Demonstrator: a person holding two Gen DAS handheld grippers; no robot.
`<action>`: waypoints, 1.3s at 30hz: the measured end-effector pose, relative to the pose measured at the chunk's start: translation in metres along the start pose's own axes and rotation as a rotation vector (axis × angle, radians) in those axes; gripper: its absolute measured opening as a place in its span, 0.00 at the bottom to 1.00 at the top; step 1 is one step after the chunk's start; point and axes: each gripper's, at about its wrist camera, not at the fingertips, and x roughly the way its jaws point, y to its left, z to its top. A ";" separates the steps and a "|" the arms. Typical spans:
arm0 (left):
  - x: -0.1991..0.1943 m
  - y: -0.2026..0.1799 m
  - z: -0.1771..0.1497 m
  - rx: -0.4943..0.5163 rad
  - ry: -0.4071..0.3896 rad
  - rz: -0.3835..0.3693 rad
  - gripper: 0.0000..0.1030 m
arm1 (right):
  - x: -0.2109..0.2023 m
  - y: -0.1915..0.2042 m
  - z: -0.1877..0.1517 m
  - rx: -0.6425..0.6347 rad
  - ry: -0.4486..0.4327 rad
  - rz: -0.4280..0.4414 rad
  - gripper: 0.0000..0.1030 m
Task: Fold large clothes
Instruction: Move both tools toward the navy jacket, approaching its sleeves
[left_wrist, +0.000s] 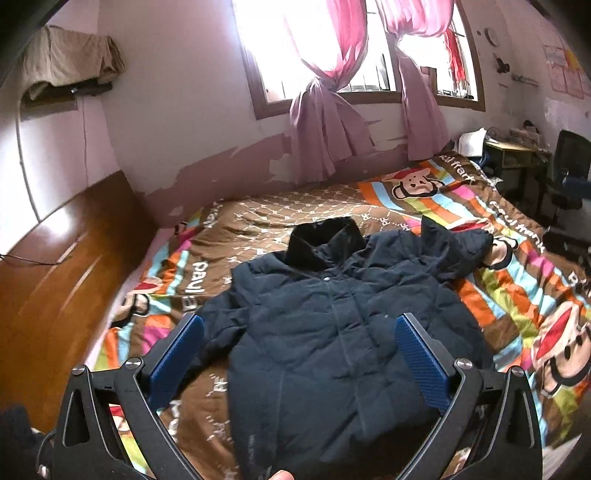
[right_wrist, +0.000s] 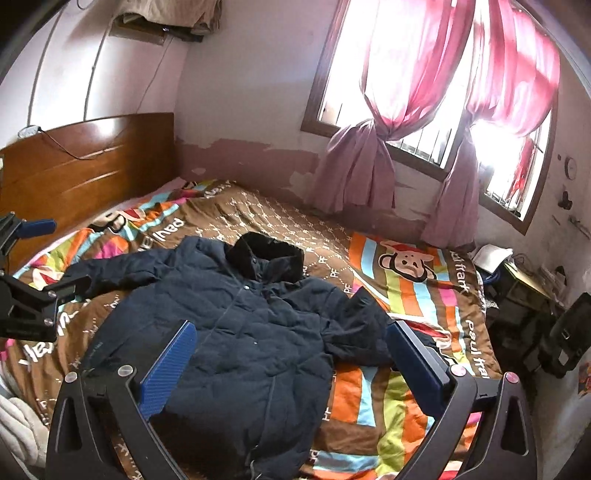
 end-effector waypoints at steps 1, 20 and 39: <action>0.011 -0.002 0.004 -0.007 0.007 -0.006 0.99 | 0.008 -0.003 0.001 0.004 0.004 -0.001 1.00; 0.202 -0.034 0.018 0.047 0.039 0.004 0.99 | 0.191 -0.128 -0.035 0.159 -0.048 -0.119 1.00; 0.353 -0.112 -0.021 0.057 0.193 -0.099 0.98 | 0.359 -0.303 -0.210 0.938 0.221 -0.089 1.00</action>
